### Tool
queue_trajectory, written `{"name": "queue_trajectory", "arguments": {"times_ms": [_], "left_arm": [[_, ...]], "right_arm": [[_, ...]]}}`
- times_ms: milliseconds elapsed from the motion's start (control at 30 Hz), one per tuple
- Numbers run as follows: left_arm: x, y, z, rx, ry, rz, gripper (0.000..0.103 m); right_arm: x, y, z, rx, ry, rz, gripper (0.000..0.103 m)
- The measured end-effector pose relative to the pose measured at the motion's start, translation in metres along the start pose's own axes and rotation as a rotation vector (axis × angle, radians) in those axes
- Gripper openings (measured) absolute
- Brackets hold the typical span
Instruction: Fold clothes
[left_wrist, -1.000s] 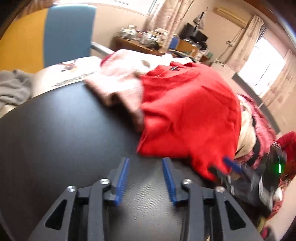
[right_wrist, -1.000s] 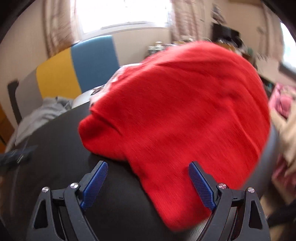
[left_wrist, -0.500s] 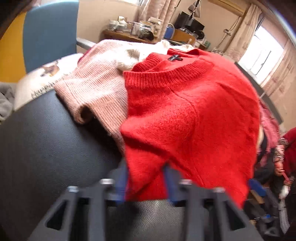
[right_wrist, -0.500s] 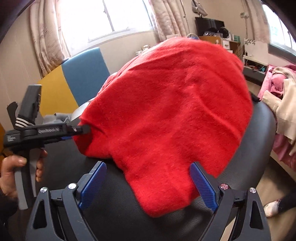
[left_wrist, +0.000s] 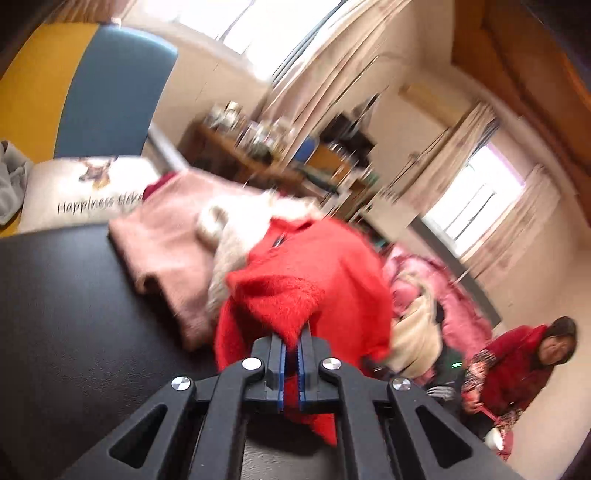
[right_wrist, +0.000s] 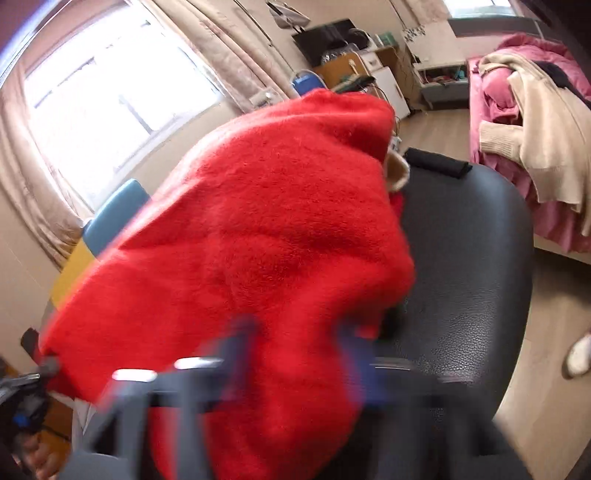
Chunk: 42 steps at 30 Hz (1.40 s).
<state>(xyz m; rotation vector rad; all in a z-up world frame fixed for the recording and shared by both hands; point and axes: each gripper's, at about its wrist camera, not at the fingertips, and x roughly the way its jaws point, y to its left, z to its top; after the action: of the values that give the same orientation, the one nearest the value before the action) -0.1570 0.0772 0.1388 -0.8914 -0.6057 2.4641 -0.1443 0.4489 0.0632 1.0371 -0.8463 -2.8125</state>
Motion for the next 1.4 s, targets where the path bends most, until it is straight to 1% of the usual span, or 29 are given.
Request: {"name": "queue_trajectory", "arguments": {"times_ms": [67, 200, 300, 367, 433, 500, 600, 667, 700, 733, 767, 800, 833, 867, 900, 933, 1000, 1033, 1100, 1167, 1233, 1267, 1333, 1400], "left_arm": [[-0.021, -0.008, 0.0, -0.003, -0.034, -0.029, 0.003], [-0.068, -0.014, -0.007, 0.01, -0.089, -0.049, 0.003], [-0.111, -0.009, -0.017, -0.003, -0.141, -0.028, 0.003], [-0.147, 0.0, -0.024, -0.013, -0.19, 0.005, 0.003], [-0.185, 0.009, -0.032, -0.023, -0.24, 0.043, 0.003], [-0.224, 0.022, -0.04, -0.032, -0.291, 0.097, 0.003], [-0.275, 0.047, -0.057, -0.056, -0.325, 0.218, 0.003], [-0.313, 0.068, -0.072, -0.091, -0.335, 0.294, 0.003], [-0.329, 0.076, -0.079, -0.1, -0.339, 0.331, 0.003], [-0.345, 0.085, -0.087, -0.109, -0.332, 0.369, 0.003], [-0.358, 0.098, -0.097, -0.124, -0.304, 0.404, 0.004], [-0.366, 0.108, -0.105, -0.148, -0.285, 0.434, 0.004], [-0.373, 0.12, -0.115, -0.174, -0.257, 0.471, 0.004], [-0.379, 0.136, -0.128, -0.201, -0.212, 0.524, 0.004], [-0.383, 0.147, -0.14, -0.221, -0.185, 0.582, 0.004], [-0.388, 0.159, -0.155, -0.245, -0.161, 0.628, 0.003], [-0.399, 0.181, -0.185, -0.297, -0.11, 0.656, 0.003], [-0.405, 0.186, -0.194, -0.312, -0.111, 0.659, 0.003], [-0.415, 0.197, -0.211, -0.343, -0.111, 0.666, 0.003], [-0.423, 0.204, -0.219, -0.374, -0.118, 0.66, 0.005], [-0.43, 0.208, -0.22, -0.394, -0.135, 0.661, 0.008], [-0.433, 0.211, -0.22, -0.401, -0.146, 0.665, 0.012], [-0.438, 0.215, -0.22, -0.41, -0.163, 0.678, 0.016], [-0.44, 0.216, -0.22, -0.392, -0.153, 0.718, 0.018]], "right_arm": [[-0.009, 0.015, -0.007, -0.059, 0.004, 0.026, 0.012], [-0.036, 0.045, -0.024, -0.159, 0.016, 0.094, 0.01], [-0.058, 0.066, -0.04, -0.172, 0.035, 0.197, 0.01], [-0.073, 0.084, -0.052, -0.185, 0.053, 0.27, 0.01], [-0.087, 0.107, -0.067, -0.227, 0.067, 0.326, 0.01], [-0.1, 0.134, -0.087, -0.279, 0.094, 0.389, 0.01], [-0.112, 0.183, -0.124, -0.384, 0.169, 0.507, 0.01], [-0.119, 0.219, -0.161, -0.468, 0.266, 0.612, 0.01], [-0.12, 0.235, -0.181, -0.506, 0.342, 0.667, 0.015], [-0.119, 0.248, -0.202, -0.541, 0.43, 0.722, 0.017], [-0.118, 0.262, -0.222, -0.575, 0.518, 0.777, 0.019], [-0.117, 0.275, -0.243, -0.609, 0.606, 0.831, 0.029], [-0.116, 0.284, -0.261, -0.639, 0.681, 0.86, 0.041], [-0.115, 0.29, -0.278, -0.667, 0.749, 0.876, 0.046], [-0.116, 0.295, -0.293, -0.696, 0.799, 0.886, 0.051], [-0.117, 0.298, -0.304, -0.727, 0.834, 0.892, 0.051], [-0.118, 0.303, -0.311, -0.769, 0.861, 0.888, 0.054], [-0.117, 0.304, -0.307, -0.766, 0.862, 0.885, 0.056], [-0.114, 0.305, -0.293, -0.74, 0.855, 0.882, 0.057], [-0.109, 0.311, -0.265, -0.71, 0.819, 0.874, 0.06], [-0.096, 0.322, -0.239, -0.696, 0.763, 0.847, 0.069], [-0.089, 0.33, -0.234, -0.7, 0.741, 0.832, 0.069], [-0.075, 0.352, -0.233, -0.757, 0.692, 0.789, 0.071], [-0.056, 0.376, -0.235, -0.827, 0.664, 0.758, 0.074]]}}
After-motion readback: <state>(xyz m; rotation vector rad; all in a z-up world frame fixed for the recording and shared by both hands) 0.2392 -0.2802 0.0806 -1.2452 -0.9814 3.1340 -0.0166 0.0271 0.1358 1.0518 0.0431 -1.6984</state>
